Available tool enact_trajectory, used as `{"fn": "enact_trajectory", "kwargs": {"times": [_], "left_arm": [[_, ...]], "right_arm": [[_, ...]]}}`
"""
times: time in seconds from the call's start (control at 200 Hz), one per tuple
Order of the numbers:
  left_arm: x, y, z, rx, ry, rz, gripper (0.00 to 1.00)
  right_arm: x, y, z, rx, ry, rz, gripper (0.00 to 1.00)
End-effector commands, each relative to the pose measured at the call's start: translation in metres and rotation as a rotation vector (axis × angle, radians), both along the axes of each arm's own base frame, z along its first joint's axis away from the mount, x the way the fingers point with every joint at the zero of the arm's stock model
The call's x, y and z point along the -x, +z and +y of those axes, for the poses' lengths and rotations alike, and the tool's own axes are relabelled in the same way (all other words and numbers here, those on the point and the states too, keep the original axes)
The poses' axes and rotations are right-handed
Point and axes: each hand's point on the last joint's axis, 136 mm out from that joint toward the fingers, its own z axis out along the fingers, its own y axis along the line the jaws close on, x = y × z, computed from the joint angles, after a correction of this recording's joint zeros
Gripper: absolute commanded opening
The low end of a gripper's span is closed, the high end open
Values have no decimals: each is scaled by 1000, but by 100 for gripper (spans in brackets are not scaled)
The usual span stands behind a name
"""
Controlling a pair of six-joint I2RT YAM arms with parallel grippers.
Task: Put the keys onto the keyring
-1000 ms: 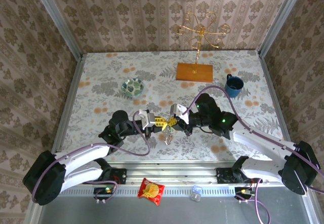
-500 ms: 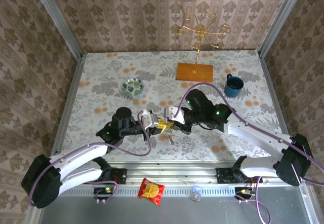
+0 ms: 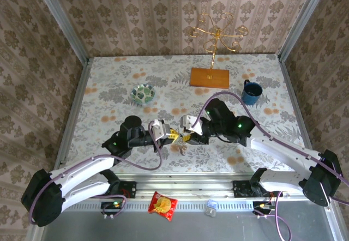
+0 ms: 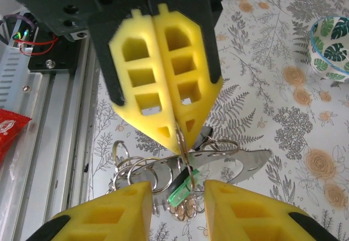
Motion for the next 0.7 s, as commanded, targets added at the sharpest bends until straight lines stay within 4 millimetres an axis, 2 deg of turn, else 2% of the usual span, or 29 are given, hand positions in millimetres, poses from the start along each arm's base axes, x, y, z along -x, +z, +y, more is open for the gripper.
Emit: {"fn": "enact_trajectory", "kwargs": {"times": [0.0,0.13,0.375,0.695], "left_arm": [[2,13,-1,53,-11,-40,0],[2,13,-1,55,-14,-39,0],[2,13,-2,52,-15,-38,0],[1,12,-3,48,-16,-33,0]], "right_arm": [[-1,3,7,-59,-16,34,31],[-3,0,8,-59,-24,47,24],[-5,-10,2,-21,-37,61,0],[-9,-28,0,-4,-51,123,0]]}}
